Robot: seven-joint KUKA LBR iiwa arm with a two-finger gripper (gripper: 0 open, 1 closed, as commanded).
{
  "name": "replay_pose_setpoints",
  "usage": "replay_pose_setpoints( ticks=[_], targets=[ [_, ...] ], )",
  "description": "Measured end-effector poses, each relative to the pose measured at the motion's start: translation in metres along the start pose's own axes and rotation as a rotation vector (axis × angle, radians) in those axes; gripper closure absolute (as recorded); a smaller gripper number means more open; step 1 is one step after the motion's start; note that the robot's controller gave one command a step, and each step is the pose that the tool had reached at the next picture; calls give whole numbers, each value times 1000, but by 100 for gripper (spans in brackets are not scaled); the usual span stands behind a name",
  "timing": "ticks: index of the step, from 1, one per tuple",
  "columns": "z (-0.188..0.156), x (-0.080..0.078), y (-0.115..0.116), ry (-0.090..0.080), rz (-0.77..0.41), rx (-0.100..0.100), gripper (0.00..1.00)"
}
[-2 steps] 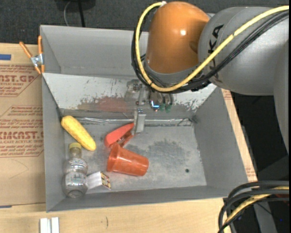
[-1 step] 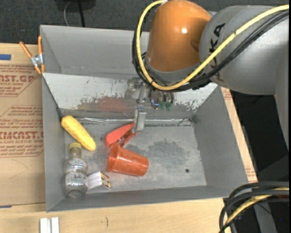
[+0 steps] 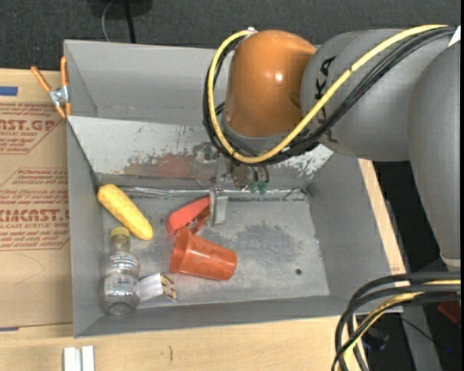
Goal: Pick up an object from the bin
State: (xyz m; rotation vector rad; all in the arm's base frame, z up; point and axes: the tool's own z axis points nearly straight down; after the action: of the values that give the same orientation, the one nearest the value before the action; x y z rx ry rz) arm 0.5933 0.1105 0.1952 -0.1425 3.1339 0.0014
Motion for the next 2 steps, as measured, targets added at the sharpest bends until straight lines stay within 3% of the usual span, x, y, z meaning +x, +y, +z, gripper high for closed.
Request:
replay_pose_setpoints(
  ticks=[1, 2],
  targets=[
    [31, 2, -4, 1, -346, -1, 0],
    [73, 7, -22, 1, -250, -2, 0]
  ],
)
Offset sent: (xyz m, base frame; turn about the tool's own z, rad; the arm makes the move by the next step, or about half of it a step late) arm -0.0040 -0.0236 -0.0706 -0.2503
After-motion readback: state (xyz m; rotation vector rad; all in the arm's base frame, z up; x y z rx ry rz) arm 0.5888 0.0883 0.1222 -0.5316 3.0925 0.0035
